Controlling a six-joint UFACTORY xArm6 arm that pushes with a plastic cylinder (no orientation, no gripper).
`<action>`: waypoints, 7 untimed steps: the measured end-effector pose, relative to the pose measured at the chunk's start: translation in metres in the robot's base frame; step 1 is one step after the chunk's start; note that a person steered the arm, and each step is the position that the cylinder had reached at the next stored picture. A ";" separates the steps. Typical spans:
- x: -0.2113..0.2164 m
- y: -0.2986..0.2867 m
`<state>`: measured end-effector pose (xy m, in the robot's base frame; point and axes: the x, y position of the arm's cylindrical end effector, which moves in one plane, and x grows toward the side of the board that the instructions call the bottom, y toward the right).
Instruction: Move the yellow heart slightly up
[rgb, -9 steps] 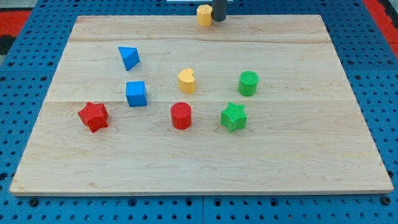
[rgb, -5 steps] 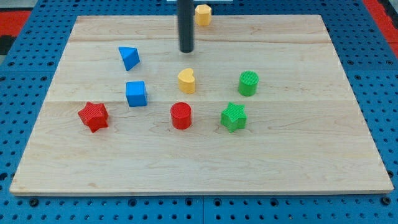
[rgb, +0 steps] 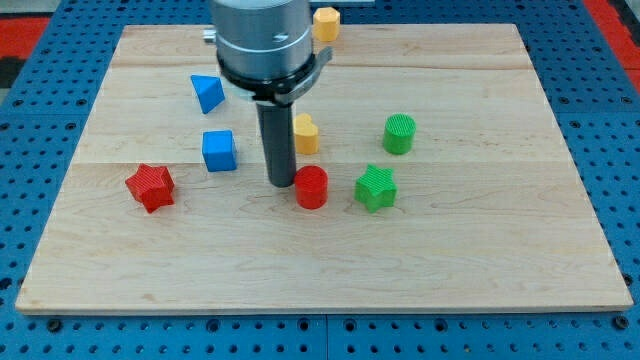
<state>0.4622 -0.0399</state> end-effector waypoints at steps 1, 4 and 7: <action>-0.025 0.000; -0.124 0.005; -0.076 0.036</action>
